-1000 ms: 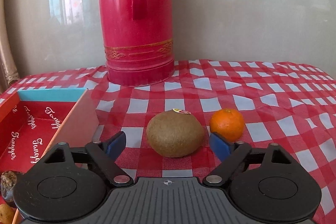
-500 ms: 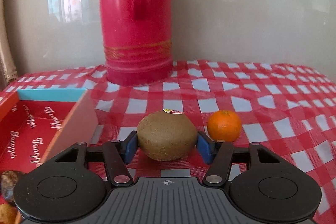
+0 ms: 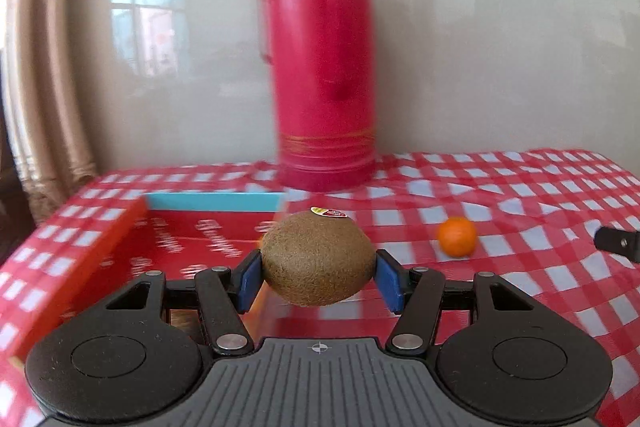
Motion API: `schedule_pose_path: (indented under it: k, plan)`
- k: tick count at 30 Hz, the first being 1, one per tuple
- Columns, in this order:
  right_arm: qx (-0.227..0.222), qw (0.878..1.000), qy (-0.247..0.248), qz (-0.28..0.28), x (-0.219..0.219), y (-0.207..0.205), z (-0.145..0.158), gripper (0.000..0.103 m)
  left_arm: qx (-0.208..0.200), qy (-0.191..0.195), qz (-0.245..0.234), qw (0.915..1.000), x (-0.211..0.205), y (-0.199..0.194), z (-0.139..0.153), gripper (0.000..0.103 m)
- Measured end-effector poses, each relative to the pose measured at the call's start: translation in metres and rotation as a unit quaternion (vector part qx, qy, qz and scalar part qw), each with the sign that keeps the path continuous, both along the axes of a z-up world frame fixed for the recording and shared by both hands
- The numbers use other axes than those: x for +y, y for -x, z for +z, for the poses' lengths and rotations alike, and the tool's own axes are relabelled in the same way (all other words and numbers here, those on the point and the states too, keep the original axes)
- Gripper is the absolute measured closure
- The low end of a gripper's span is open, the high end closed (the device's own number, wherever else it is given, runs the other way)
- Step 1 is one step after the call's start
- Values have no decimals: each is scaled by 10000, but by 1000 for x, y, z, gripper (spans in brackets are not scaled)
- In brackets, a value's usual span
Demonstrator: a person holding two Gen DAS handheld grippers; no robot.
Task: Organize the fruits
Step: 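Carry the kiwi into the box and open the left gripper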
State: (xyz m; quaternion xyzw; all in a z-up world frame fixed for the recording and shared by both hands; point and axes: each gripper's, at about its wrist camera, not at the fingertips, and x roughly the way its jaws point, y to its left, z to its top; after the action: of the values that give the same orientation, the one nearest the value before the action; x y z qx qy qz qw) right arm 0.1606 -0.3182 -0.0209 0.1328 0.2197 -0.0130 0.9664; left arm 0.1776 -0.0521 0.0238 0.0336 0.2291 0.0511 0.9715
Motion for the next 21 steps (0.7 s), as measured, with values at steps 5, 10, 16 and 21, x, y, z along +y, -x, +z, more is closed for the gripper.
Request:
schedule_pose_path:
  k: [5, 10, 16, 21]
  plan:
    - [-30, 9999, 69, 149, 14, 7, 2, 6, -43, 18, 441, 9990, 44, 22, 4, 44]
    - [-26, 9998, -84, 162, 21, 10, 4, 6, -1, -62, 808, 9967, 79, 35, 1, 44]
    - [6, 9995, -142, 298, 39, 10, 4, 6, 8, -45, 1120, 9937, 104, 38, -11, 38]
    - [11, 9993, -28, 373, 49, 11, 4, 6, -343, -258, 1114, 9929, 95, 51, -3, 0]
